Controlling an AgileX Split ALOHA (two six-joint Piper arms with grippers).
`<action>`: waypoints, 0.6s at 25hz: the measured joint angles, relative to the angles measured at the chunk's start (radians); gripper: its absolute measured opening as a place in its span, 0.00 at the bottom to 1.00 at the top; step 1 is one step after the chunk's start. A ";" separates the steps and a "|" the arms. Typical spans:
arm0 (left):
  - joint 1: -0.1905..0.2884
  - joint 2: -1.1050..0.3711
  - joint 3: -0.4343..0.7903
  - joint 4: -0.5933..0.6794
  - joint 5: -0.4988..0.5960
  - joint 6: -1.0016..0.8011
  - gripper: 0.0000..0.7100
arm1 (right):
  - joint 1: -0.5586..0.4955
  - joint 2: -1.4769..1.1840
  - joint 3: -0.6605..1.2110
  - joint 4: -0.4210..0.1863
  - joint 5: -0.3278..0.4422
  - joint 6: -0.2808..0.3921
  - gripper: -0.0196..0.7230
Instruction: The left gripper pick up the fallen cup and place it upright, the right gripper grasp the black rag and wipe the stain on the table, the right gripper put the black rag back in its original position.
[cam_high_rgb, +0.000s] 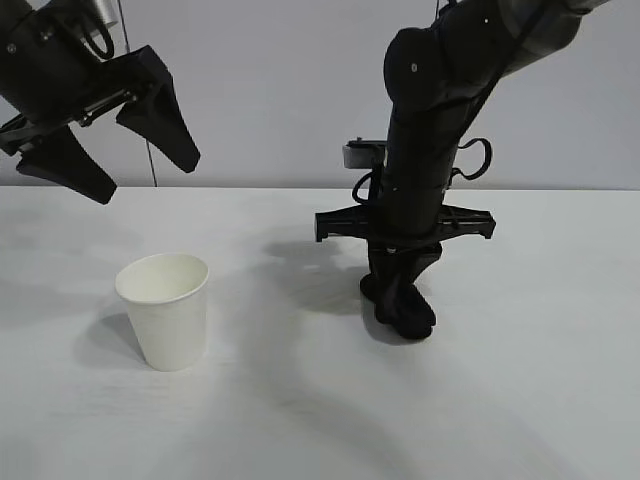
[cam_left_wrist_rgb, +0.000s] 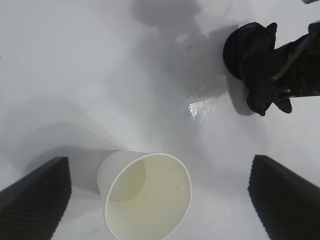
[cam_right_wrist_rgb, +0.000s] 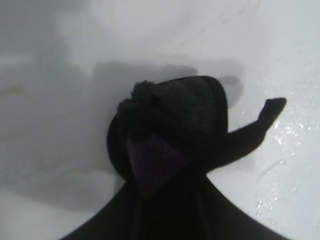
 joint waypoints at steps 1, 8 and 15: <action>0.000 0.000 0.000 0.000 0.002 -0.001 0.98 | -0.006 -0.020 0.005 0.001 0.010 0.000 0.82; 0.000 0.000 0.000 0.000 0.011 -0.019 0.98 | -0.097 -0.203 0.024 0.002 0.029 0.001 0.83; 0.000 0.000 0.000 -0.004 0.013 -0.019 0.98 | -0.136 -0.296 0.081 0.076 0.019 -0.018 0.83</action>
